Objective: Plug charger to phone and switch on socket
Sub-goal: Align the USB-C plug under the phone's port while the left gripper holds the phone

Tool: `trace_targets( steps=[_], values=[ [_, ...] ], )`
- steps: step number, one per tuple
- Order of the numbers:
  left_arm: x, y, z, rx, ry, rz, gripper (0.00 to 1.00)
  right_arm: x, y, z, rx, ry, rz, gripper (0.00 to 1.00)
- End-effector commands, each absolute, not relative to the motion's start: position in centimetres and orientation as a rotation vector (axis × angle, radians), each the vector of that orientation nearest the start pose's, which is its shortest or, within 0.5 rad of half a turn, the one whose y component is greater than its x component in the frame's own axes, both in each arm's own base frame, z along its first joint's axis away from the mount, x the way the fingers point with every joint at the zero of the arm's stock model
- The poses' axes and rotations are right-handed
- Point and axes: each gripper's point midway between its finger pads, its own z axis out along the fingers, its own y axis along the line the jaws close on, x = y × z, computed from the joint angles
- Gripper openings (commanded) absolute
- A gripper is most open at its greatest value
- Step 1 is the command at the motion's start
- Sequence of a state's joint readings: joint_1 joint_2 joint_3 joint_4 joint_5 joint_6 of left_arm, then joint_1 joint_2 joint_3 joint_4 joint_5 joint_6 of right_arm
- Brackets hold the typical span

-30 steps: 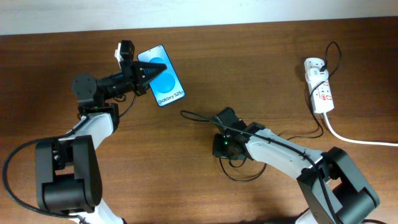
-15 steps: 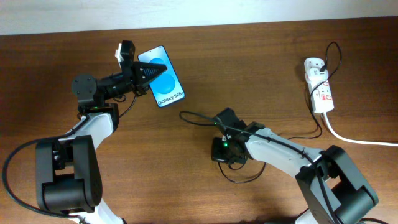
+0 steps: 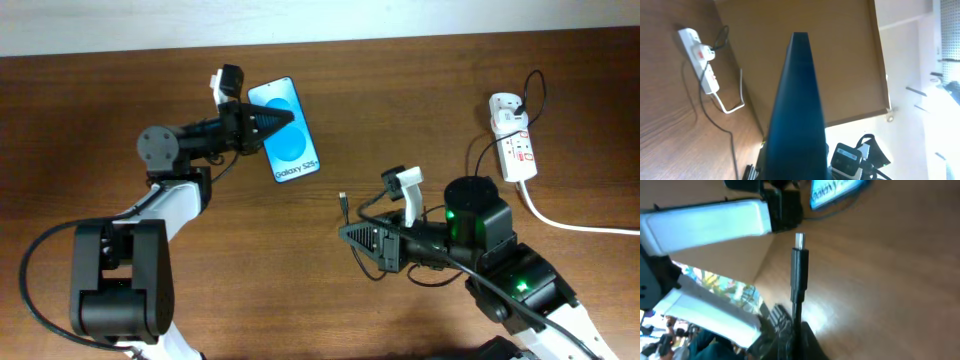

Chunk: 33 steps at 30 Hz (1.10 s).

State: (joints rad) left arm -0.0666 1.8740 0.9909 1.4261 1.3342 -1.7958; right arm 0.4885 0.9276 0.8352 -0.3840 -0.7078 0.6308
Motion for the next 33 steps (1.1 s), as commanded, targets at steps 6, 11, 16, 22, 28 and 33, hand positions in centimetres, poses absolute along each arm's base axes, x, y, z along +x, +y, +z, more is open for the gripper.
trace_targets(
  steps=[6, 11, 16, 22, 28, 33],
  values=[
    [38.3, -21.7, 29.1, 0.195, 1.788, -2.096, 0.00, 23.3, 26.2, 23.7, -0.249, 2.281, 1.515, 0.04],
    [38.3, -21.7, 29.1, 0.196, 1.789, -2.096, 0.00, 23.3, 27.6, 24.1, -0.339, 2.241, 1.633, 0.04],
    [38.0, -21.7, 28.9, 0.215, 1.806, -2.095, 0.00, 23.2, 27.6, 24.0, -0.337, 2.248, 1.635, 0.04],
    [38.4, -19.9, 28.4, 0.196, 1.842, -2.078, 0.00, 23.0, 27.4, 23.5, -0.333, 2.274, 1.626, 0.04],
    [38.1, -20.0, 28.3, 0.203, 1.862, -2.087, 0.00, 23.0, 27.4, 23.5, -0.351, 2.264, 1.613, 0.04],
    [38.0, -20.3, 28.3, 0.189, 1.876, -2.108, 0.00, 23.1, 27.4, 23.4, -0.356, 2.261, 1.606, 0.04]
  ],
)
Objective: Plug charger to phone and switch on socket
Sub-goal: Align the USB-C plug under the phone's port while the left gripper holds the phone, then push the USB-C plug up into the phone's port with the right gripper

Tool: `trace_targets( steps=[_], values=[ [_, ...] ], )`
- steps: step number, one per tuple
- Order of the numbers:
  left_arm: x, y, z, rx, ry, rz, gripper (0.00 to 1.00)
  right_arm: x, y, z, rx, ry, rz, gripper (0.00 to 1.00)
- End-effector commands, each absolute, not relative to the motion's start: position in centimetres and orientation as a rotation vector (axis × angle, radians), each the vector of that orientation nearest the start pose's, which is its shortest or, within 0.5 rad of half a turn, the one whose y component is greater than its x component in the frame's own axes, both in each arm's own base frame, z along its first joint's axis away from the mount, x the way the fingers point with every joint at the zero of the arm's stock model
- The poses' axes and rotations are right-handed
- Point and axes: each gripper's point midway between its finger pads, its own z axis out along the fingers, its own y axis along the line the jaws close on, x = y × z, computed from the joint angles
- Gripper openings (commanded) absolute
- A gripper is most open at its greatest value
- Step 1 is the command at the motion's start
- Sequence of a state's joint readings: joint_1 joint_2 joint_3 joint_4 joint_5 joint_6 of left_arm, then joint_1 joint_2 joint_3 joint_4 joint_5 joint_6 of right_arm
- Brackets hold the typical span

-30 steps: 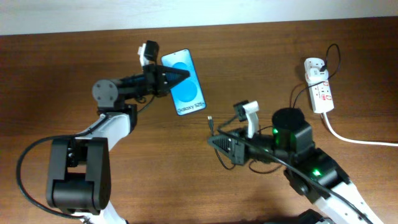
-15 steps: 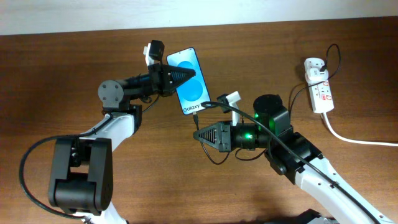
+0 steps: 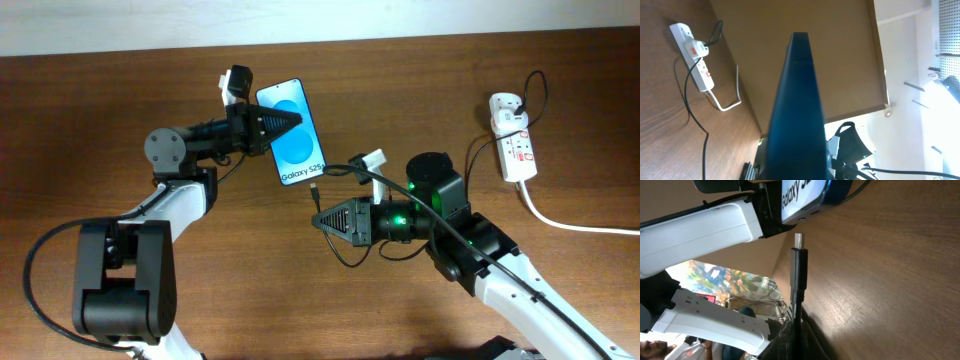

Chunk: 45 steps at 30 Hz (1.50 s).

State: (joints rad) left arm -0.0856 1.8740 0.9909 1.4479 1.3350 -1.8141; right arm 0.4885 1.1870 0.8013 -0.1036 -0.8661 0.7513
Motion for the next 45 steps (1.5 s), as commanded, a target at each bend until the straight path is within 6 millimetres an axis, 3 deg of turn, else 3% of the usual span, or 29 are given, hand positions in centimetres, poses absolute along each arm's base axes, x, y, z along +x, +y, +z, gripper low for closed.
trace_targets(
  steps=[1, 17, 28, 35, 37, 40, 42, 45],
  values=[
    [38.0, -20.3, 28.3, 0.183, 1.879, -2.113, 0.00, 23.1, 27.4, 23.4, -0.356, 2.262, 1.606, 0.04],
    [36.7, -20.4, 27.4, 0.272, 1.952, -2.112, 0.00, 22.6, 28.8, 22.5, -0.419, 2.263, 1.534, 0.04],
    [36.9, -20.4, 27.6, 0.259, 1.940, -2.112, 0.00, 23.0, 28.7, 22.5, -0.314, 2.303, 1.557, 0.04],
    [36.5, -20.6, 27.4, 0.281, 1.957, -2.116, 0.00, 24.4, 28.7, 23.2, -0.293, 2.237, 1.506, 0.04],
    [36.1, -21.3, 27.3, 0.307, 1.966, -2.127, 0.00, 24.8, 28.5, 22.9, -0.275, 2.239, 1.478, 0.06],
    [35.8, -21.8, 27.3, 0.321, 1.969, -2.134, 0.00, 24.6, 28.4, 21.9, -0.254, 2.289, 1.467, 0.26],
    [35.8, -21.7, 27.3, 0.321, 1.968, -2.133, 0.00, 23.8, 28.4, 21.6, -0.322, 2.299, 1.467, 0.30],
    [35.9, -21.6, 27.3, 0.326, 1.960, -2.123, 0.00, 23.5, 28.4, 22.5, -0.348, 2.270, 1.478, 0.41]
  ],
)
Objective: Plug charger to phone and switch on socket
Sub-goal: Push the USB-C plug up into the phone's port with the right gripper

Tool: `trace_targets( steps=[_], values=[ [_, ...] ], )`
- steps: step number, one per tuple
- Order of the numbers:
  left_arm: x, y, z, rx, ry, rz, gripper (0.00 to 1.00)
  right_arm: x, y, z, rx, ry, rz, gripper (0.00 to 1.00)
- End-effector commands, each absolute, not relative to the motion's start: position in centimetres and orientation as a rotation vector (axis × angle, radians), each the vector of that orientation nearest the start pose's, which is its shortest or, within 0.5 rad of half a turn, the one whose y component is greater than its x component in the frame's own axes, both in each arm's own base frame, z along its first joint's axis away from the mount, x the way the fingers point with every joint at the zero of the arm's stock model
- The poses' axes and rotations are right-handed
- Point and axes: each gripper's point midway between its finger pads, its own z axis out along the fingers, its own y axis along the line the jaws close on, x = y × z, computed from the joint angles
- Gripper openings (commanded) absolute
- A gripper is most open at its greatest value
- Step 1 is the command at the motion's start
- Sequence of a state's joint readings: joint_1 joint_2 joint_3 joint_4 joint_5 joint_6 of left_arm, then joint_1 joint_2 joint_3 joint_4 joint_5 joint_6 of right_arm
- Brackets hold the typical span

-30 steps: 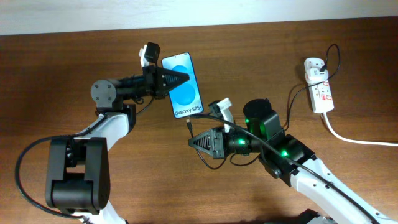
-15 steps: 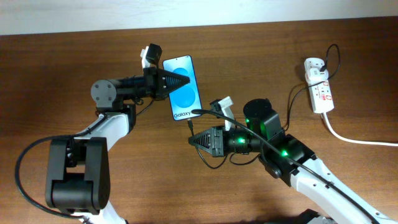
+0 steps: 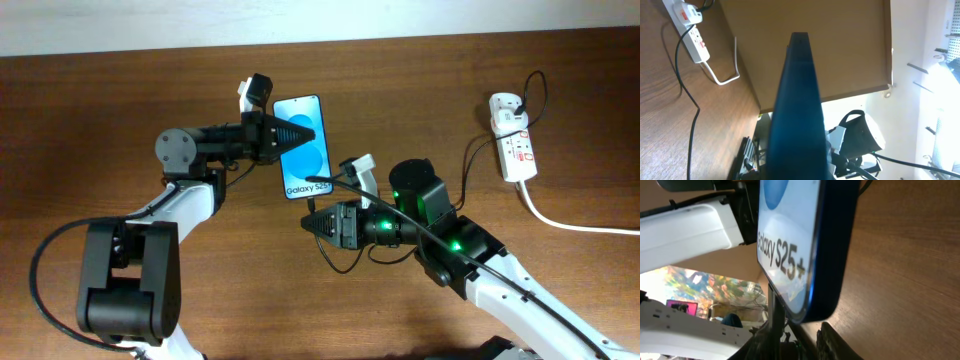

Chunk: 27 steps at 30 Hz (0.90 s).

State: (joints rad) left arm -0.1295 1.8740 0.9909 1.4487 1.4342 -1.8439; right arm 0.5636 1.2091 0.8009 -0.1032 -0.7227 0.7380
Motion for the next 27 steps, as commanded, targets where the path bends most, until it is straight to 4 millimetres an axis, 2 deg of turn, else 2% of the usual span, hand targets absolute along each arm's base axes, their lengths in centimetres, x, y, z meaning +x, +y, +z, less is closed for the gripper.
trace_targets(
  steps=[1, 3, 5, 6, 8, 10, 12, 14, 16, 18, 20, 24, 27],
  values=[
    [36.0, -21.5, 27.4, 0.323, 1.959, -2.122, 0.00, 23.3, 28.2, 23.4, -0.381, 2.233, 1.460, 0.51],
    [36.0, -21.5, 27.4, 0.321, 1.958, -2.121, 0.00, 23.7, 26.8, 23.7, -0.352, 2.254, 1.326, 0.57],
    [36.0, -21.5, 27.4, 0.325, 1.954, -2.118, 0.00, 24.0, 23.7, 24.2, -0.288, 2.301, 1.077, 0.59],
    [36.0, -21.5, 27.4, 0.326, 1.952, -2.117, 0.00, 23.8, 22.7, 25.3, -0.282, 2.288, 0.997, 0.60],
    [36.0, -21.5, 27.4, 0.336, 1.945, -2.109, 0.00, 23.1, 22.5, 28.0, -0.310, 2.209, 0.914, 0.66],
    [36.1, -21.5, 27.4, 0.334, 1.944, -2.110, 0.00, 22.7, 23.3, 28.9, -0.327, 2.167, 0.844, 0.69],
    [36.1, -21.5, 27.5, 0.327, 1.940, -2.110, 0.00, 22.8, 24.1, 27.8, -0.326, 2.176, 0.728, 0.71],
    [36.2, -21.5, 27.5, 0.324, 1.937, -2.110, 0.00, 23.3, 25.2, 25.3, -0.259, 2.212, 0.555, 0.71],
    [36.2, -21.5, 27.5, 0.325, 1.937, -2.110, 0.00, 23.6, 26.0, 23.7, -0.249, 2.233, 0.476, 0.70],
    [36.2, -21.5, 27.5, 0.324, 1.937, -2.110, 0.00, 24.1, 27.4, 22.2, -0.276, 2.266, 0.441, 0.66],
    [36.1, -21.5, 27.4, 0.329, 1.941, -2.110, 0.00, 24.7, 28.2, 21.6, -0.281, 2.282, 0.417, 0.58],
    [35.9, -21.5, 27.3, 0.342, 1.949, -2.110, 0.00, 25.4, 28.9, 23.0, -0.266, 2.256, 0.437, 0.45],
    [35.8, -21.6, 27.3, 0.352, 1.956, -2.112, 0.00, 25.9, 29.5, 24.4, -0.240, 2.210, 0.470, 0.22]
  ],
)
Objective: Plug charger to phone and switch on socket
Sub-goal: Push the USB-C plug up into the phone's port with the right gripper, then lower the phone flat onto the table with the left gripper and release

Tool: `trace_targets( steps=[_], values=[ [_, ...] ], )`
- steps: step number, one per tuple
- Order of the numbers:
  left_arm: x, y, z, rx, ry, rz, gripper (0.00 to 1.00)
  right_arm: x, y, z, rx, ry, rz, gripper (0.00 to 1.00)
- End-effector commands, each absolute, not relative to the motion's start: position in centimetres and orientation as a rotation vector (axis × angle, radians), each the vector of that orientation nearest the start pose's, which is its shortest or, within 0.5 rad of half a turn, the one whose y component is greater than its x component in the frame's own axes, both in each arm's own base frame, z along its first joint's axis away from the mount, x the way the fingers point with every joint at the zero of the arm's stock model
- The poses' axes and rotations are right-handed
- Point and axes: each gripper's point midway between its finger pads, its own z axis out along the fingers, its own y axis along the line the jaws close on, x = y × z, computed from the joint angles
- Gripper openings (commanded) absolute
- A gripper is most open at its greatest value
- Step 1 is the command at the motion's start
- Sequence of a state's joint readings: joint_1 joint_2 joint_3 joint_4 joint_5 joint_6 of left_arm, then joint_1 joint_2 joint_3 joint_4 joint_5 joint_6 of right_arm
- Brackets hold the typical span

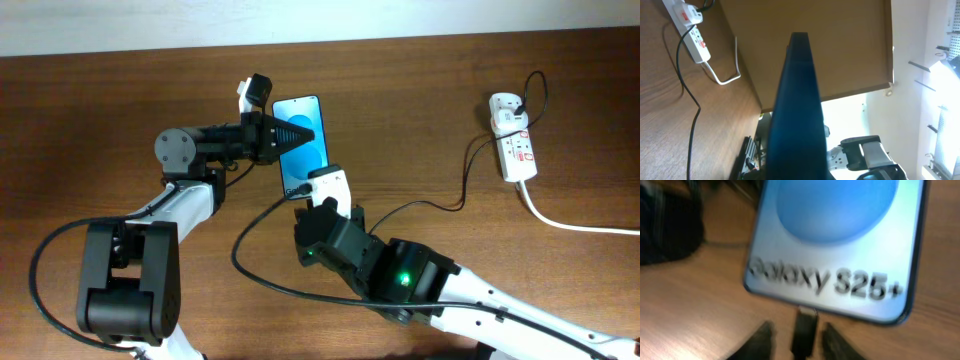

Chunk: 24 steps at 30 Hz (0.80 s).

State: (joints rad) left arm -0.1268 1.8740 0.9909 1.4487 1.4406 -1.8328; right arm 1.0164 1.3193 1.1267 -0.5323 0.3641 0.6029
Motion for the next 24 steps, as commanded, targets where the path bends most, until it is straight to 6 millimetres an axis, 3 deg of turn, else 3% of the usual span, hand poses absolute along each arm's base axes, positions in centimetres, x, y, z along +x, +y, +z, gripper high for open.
trace_targets(
  steps=[1, 2, 4, 5, 6, 7, 11, 15, 16, 19, 24],
  values=[
    [35.6, -21.7, 27.2, 0.367, 1.965, -2.113, 0.00, 26.0, 29.5, 24.5, -0.235, 2.203, 0.472, 0.12],
    [35.5, -21.8, 27.1, 0.373, 1.968, -2.114, 0.00, 26.1, 29.5, 24.7, -0.229, 2.195, 0.473, 0.06],
    [35.4, -21.9, 27.1, 0.377, 1.968, -2.116, 0.00, 26.2, 29.7, 24.8, -0.226, 2.190, 0.481, 0.05],
    [35.4, -22.0, 27.1, 0.378, 1.969, -2.117, 0.00, 26.2, 29.7, 24.8, -0.228, 2.192, 0.483, 0.16],
    [35.3, -22.0, 27.1, 0.380, 1.969, -2.118, 0.00, 26.1, 29.7, 24.7, -0.234, 2.198, 0.485, 0.35],
    [35.3, -22.0, 27.1, 0.380, 1.969, -2.118, 0.00, 26.0, 29.7, 24.5, -0.238, 2.204, 0.484, 0.39],
    [35.3, -22.0, 27.1, 0.380, 1.969, -2.118, 0.00, 25.2, 29.9, 23.7, -0.278, 2.249, 0.500, 0.40],
    [35.3, -22.0, 27.1, 0.380, 1.969, -2.118, 0.00, 24.4, 29.6, 22.7, -0.314, 2.302, 0.484, 0.21],
    [35.3, -22.0, 27.1, 0.380, 1.969, -2.117, 0.00, 24.4, 29.5, 22.6, -0.315, 2.305, 0.480, 0.20],
    [35.3, -22.0, 27.1, 0.385, 1.972, -2.118, 0.00, 24.8, 29.7, 23.1, -0.298, 2.278, 0.490, 0.06],
    [34.3, -22.4, 27.0, 0.465, 1.978, -2.107, 0.00, 26.6, 29.4, 24.5, -0.229, 2.232, 0.525, 0.04]
  ],
)
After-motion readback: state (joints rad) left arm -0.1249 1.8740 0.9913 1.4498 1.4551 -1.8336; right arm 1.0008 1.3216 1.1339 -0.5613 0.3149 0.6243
